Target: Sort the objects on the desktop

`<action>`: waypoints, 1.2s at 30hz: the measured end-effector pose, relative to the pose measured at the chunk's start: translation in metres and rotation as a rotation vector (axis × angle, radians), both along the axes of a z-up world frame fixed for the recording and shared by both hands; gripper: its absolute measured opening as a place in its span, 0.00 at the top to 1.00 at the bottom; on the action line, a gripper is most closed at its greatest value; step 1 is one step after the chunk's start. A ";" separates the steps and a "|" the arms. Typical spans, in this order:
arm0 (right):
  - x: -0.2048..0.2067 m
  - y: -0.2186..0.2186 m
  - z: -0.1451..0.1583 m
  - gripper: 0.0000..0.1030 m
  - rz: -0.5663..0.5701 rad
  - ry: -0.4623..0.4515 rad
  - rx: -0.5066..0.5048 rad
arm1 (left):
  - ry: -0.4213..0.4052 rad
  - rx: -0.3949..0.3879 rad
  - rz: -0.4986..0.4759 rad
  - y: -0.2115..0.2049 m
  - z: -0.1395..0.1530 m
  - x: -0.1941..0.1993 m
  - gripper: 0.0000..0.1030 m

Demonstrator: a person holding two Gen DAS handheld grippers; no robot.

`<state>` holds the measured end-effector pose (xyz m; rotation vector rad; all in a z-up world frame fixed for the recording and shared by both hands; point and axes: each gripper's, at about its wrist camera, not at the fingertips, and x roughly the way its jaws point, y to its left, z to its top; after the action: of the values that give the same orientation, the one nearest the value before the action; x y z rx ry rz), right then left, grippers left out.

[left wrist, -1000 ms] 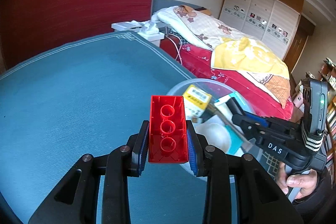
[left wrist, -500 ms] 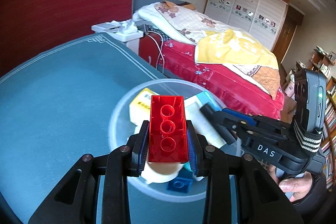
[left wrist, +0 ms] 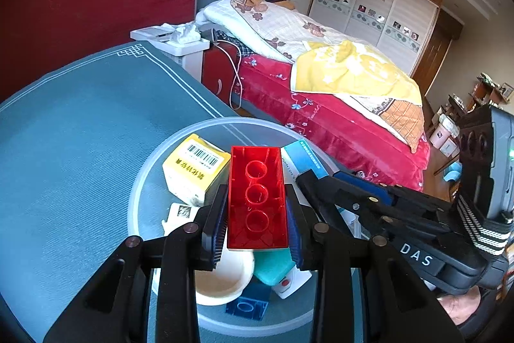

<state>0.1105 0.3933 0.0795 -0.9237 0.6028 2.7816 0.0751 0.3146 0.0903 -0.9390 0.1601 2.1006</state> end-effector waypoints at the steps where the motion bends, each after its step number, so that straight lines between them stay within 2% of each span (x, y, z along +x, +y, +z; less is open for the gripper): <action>1: 0.000 0.000 0.001 0.75 -0.003 0.002 0.000 | 0.001 -0.002 -0.002 0.002 0.000 0.000 0.66; 3: 0.001 0.002 0.002 0.74 -0.012 0.007 0.005 | 0.001 -0.001 -0.001 0.003 -0.001 -0.001 0.66; 4: 0.001 0.003 0.003 0.68 -0.018 0.010 0.006 | -0.003 -0.003 -0.002 0.005 -0.002 -0.001 0.65; 5: 0.002 0.004 0.003 0.64 -0.025 0.014 0.006 | -0.014 -0.008 -0.002 0.006 -0.004 -0.003 0.55; 6: 0.004 0.005 0.004 0.53 -0.035 0.022 0.005 | -0.019 -0.009 0.004 0.007 -0.004 -0.004 0.49; 7: 0.005 0.006 0.005 0.48 -0.047 0.027 0.007 | -0.015 -0.006 0.018 0.004 -0.004 -0.006 0.42; 9: 0.007 0.010 0.007 0.40 -0.067 0.037 0.008 | 0.008 0.009 0.040 0.000 -0.002 -0.007 0.35; 14: 0.008 0.008 0.011 0.32 -0.071 0.048 0.019 | 0.063 0.014 0.063 -0.007 0.007 -0.004 0.35; 16: 0.007 0.005 0.013 0.23 -0.073 0.051 0.034 | 0.098 0.004 0.087 -0.011 0.009 0.000 0.35; 18: 0.009 0.003 0.015 0.21 -0.082 0.055 0.048 | 0.140 -0.015 0.125 -0.018 0.012 0.003 0.34; 22: 0.010 0.005 0.017 0.13 -0.114 0.035 0.048 | 0.211 -0.052 0.204 -0.029 0.016 0.003 0.22; 25: 0.012 0.008 0.018 0.03 -0.127 0.026 0.036 | 0.239 -0.057 0.246 -0.038 0.019 0.009 0.21; 36: 0.032 -0.013 0.030 0.01 -0.110 -0.015 0.118 | 0.263 -0.040 0.358 -0.064 0.033 0.033 0.17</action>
<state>0.1430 0.3806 0.1092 -0.8601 0.4669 2.6776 0.1084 0.2503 0.1229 -0.7520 0.1799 2.5589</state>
